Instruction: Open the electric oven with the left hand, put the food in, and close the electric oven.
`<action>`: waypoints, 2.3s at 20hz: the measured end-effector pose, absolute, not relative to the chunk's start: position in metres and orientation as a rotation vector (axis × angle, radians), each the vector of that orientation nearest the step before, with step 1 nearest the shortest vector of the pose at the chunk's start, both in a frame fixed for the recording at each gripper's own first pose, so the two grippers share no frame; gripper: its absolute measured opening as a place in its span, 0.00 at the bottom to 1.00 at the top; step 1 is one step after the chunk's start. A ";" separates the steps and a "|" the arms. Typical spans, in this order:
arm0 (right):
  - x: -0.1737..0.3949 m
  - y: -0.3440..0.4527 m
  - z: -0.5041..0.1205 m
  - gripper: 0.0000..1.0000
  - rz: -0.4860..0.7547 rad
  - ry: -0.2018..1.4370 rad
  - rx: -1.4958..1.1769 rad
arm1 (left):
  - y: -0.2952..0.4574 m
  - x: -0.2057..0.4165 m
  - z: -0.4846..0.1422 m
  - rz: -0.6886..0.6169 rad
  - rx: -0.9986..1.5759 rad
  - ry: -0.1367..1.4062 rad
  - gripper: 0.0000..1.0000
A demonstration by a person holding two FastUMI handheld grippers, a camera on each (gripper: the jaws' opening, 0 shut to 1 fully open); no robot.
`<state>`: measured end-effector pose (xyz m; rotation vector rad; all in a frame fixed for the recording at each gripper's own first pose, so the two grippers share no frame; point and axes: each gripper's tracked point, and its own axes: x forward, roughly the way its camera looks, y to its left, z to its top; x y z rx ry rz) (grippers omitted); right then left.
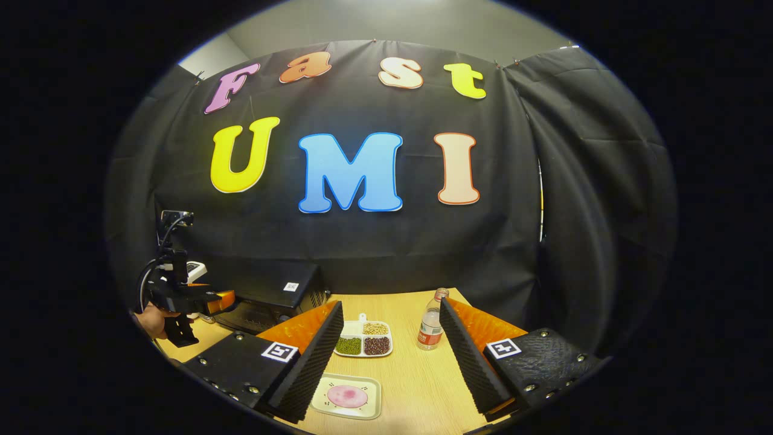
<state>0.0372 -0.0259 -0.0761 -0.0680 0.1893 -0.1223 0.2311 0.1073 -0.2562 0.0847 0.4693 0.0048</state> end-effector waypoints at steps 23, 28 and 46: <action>0.019 0.001 -0.137 0.98 -0.001 0.387 -0.081 | 0.111 0.084 -0.361 0.016 0.035 0.683 0.98; 0.021 -0.010 -0.158 0.98 -0.001 0.452 -0.019 | 0.103 0.077 -0.331 0.021 0.042 0.636 0.98; 0.038 -0.052 -0.387 0.91 -0.016 1.238 0.050 | 0.072 0.004 -0.145 -0.018 0.106 0.318 0.97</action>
